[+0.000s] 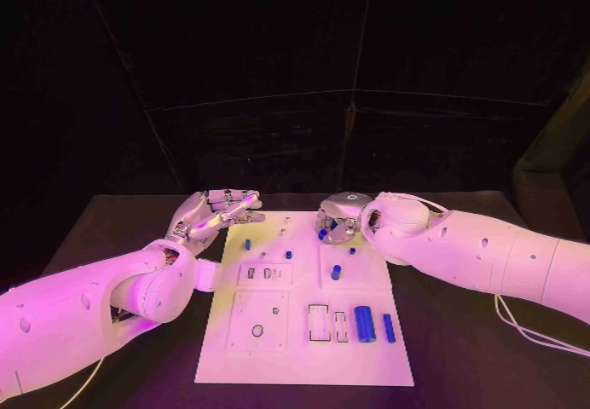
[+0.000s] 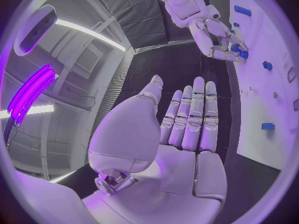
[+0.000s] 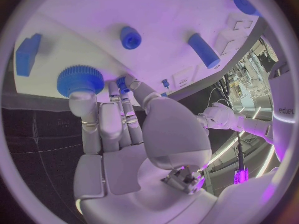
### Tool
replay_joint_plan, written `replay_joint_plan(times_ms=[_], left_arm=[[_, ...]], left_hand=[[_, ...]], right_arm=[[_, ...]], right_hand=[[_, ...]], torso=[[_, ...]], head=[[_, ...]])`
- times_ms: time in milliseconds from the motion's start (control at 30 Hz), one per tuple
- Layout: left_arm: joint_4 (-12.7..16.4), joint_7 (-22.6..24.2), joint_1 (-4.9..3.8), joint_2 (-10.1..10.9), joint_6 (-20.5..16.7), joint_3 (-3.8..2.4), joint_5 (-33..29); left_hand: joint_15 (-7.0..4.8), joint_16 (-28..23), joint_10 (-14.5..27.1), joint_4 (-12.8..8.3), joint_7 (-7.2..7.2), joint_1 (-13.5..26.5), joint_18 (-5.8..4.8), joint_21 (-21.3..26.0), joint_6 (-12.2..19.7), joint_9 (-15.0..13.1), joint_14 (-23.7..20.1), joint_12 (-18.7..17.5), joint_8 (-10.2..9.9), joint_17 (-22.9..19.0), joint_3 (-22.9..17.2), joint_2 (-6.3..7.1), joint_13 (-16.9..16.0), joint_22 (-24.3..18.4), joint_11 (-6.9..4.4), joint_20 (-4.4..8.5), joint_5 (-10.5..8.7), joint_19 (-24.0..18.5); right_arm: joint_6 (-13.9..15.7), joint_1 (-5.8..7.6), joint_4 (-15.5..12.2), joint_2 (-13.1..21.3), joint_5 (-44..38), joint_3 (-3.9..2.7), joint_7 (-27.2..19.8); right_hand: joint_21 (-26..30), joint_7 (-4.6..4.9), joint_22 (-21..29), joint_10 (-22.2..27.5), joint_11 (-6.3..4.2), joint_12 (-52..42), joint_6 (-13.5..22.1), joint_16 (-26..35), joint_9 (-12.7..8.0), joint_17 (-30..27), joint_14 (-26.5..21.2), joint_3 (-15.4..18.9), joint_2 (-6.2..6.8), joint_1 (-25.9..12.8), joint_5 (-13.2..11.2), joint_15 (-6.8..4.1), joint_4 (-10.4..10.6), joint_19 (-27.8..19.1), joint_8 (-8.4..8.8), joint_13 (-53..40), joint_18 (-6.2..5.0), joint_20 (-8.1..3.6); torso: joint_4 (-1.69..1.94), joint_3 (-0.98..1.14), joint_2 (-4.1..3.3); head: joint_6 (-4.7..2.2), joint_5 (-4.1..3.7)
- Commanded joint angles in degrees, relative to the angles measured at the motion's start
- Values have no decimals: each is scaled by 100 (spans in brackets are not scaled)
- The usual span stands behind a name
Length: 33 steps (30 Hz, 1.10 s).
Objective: Assemble the parts on the task board
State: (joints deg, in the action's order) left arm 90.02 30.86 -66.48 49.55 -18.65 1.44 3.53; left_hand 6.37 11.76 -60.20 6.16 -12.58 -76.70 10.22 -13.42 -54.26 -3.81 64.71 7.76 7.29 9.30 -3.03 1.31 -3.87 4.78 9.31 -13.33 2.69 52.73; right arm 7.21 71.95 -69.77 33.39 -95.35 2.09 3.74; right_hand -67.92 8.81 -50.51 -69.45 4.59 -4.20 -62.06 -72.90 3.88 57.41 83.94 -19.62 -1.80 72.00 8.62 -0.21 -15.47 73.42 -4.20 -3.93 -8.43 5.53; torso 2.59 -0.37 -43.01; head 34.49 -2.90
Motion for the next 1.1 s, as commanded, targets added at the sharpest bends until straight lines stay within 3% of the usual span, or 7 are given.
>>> replay_joint_plan(times_ms=[33,200,367,633,867,1100], left_arm=[[15,9,-10,7,80,-5,32],[15,-1,-10,24,86,-5,32],[6,-8,-12,32,90,-5,32],[-39,-22,-14,-2,116,-5,32],[-81,-35,-15,-37,143,-5,32],[-80,-46,-20,-39,150,-5,32]], left_hand=[[37,-8,17,-33,-34,8,36,17,-19,9,5,-17,-31,8,1,-55,8,-5,31,-2,10,38],[37,-13,20,-37,-35,9,36,22,-18,9,9,-25,-36,11,1,-63,8,-9,32,-3,10,42],[38,-19,21,-45,-36,6,37,27,-18,9,13,-33,-43,14,-2,-73,8,-13,33,-4,10,47],[38,-24,21,-53,-36,1,37,32,-18,8,15,-39,-48,16,-3,-79,8,-17,33,-4,10,51],[39,-28,21,-58,-36,-1,37,34,-17,8,15,-42,-51,17,-3,-81,8,-19,34,-5,10,52],[40,-32,22,-61,-36,-2,36,37,-17,8,13,-45,-53,17,-3,-82,8,-21,34,-5,9,52]], right_arm=[[399,-5,-59,23,69,8,-93],[902,-4,-272,132,315,6,-141],[1177,43,-298,100,413,-3,-67],[1382,98,225,-346,382,-10,-23],[1350,105,657,-766,366,-11,-63],[1209,107,929,-1026,345,-11,-77]], right_hand=[[-82,-31,-96,-107,-28,-43,-110,-49,36,34,161,-102,-83,-12,-54,-38,31,48,-54,-13,123,-13],[-134,-44,-155,-150,-43,-40,-156,-84,39,64,163,-171,-63,-33,-63,-50,59,62,-56,-15,131,-26],[-155,-46,-179,-153,-45,-29,-166,-97,38,72,162,-198,-37,-43,-65,-52,66,66,-50,-12,134,-30],[-183,-38,-202,-121,-34,14,-152,-102,28,47,149,-274,26,-69,-76,-45,89,51,-16,1,138,-29],[-199,-27,-216,-95,-21,36,-134,-121,22,66,148,-321,54,-84,-78,-36,110,42,6,8,140,-23],[-214,-18,-228,-63,-10,51,-114,-140,16,81,147,-365,79,-103,-82,-26,136,34,26,13,141,-15]], torso=[[0,3,-13],[-7,1,-12],[3,-1,-26],[34,2,-42],[21,8,-49],[36,-8,-85]], head=[[-14,3],[-39,16],[-96,16],[-140,5],[-131,36],[-151,43]])
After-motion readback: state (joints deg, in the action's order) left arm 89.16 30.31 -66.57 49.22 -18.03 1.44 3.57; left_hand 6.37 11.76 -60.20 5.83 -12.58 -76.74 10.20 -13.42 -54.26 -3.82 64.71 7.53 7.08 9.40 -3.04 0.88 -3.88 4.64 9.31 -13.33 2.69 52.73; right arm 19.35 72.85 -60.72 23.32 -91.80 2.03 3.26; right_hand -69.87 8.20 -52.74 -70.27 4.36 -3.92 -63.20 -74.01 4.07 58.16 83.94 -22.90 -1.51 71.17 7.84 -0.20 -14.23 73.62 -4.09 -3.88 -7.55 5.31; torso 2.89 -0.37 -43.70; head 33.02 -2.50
